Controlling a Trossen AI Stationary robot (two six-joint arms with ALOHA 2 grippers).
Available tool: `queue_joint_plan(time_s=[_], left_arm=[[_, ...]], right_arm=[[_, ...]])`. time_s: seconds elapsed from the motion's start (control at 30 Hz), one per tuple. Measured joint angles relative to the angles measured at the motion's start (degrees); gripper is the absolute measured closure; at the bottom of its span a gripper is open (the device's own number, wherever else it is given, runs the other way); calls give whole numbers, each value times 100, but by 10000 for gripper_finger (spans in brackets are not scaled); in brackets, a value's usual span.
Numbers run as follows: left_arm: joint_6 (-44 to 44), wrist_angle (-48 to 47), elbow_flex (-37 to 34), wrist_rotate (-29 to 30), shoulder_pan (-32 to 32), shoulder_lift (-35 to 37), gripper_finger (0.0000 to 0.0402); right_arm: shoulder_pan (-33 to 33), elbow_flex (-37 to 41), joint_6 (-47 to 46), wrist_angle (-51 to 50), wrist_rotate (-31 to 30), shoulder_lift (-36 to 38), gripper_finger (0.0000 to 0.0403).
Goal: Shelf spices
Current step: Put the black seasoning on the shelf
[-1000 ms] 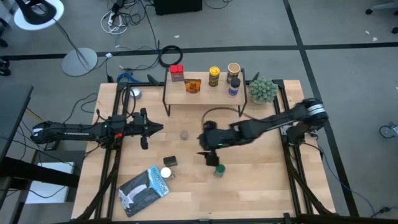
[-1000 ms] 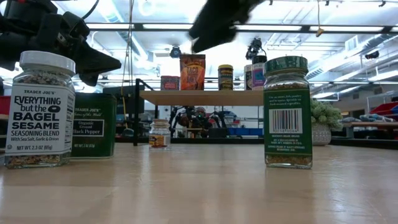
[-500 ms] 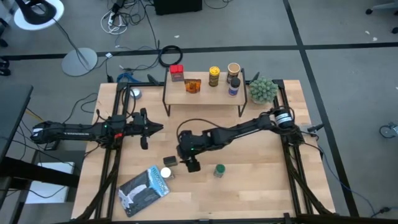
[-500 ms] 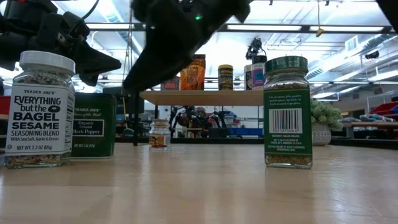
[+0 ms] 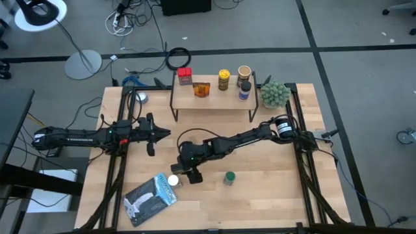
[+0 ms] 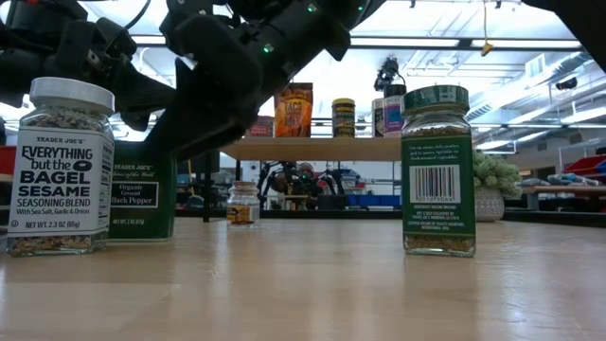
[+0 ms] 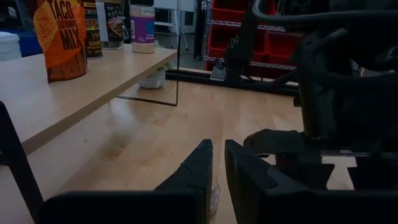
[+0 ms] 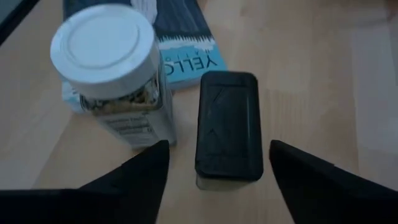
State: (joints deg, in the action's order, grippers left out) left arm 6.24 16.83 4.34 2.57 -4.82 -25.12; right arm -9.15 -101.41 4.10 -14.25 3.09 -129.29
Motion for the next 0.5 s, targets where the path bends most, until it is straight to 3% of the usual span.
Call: queue_joint_plan(time_s=[0.27,0.5], left_arm=[[0,-1,0,0,-1,1,353],[2,1,0,0,0,2,353]], right_arm=[[16,-2,-17,28,-38,1,259],[81,4,-149,-278,-76,132,260]])
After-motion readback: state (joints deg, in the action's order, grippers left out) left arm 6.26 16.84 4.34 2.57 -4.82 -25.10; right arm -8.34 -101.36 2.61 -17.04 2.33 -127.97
